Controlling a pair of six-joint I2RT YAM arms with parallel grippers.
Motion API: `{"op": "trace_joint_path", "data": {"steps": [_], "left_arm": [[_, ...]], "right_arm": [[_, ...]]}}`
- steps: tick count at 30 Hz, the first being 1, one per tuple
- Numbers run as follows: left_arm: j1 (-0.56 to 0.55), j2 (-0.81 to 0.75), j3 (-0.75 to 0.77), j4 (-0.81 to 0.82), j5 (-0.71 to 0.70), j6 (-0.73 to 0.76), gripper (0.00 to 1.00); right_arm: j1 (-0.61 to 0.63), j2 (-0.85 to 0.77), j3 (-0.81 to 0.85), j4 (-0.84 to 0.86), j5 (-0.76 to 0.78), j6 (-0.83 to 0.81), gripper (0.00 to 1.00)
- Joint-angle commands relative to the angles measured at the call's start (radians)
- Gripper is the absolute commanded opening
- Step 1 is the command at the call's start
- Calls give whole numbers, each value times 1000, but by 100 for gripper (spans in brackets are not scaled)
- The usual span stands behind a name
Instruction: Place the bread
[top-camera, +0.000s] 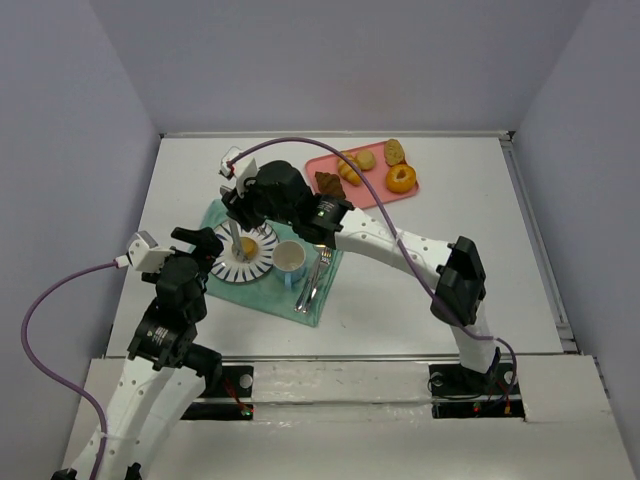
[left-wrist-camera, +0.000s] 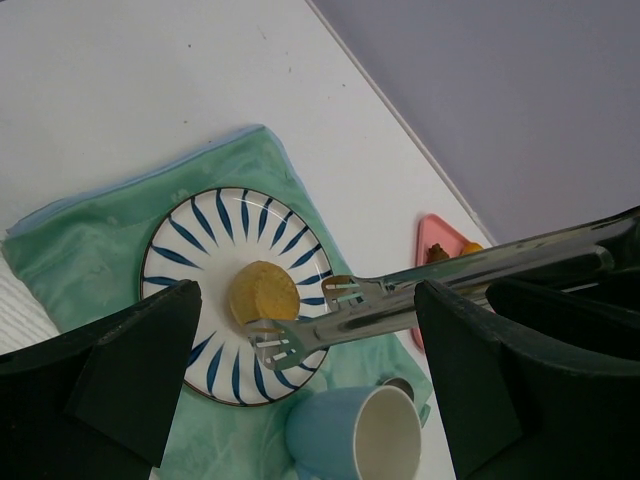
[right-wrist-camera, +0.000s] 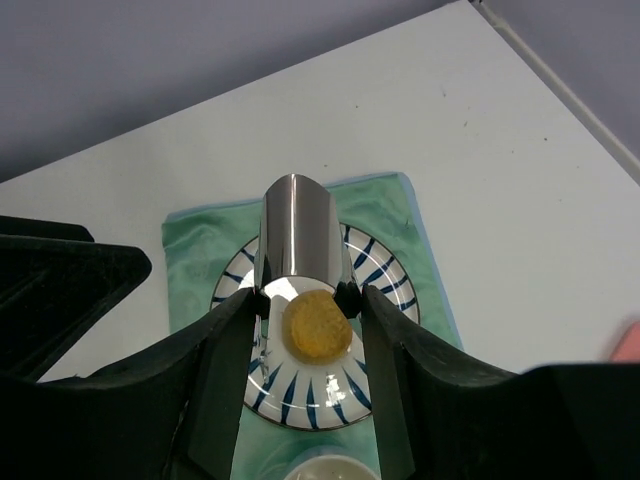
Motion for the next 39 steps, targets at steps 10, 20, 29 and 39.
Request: {"op": "trace_joint_path", "data": {"steps": [10,20,29,39], "left_arm": [[2,-10,7,17,-52,-18,99],[2,-6,10,16,-58,-17,99],[2,2,14,19,-65,-14,99],[2,28,7,53,-35,4,99]], "right_arm": [[10,7,103,91,199,-15,46],[-46,-82,65,104,320,-18,44],[-181,-308,-157,104,357,-11,40],[-253,-554,-375,-112,582,87,29]]}}
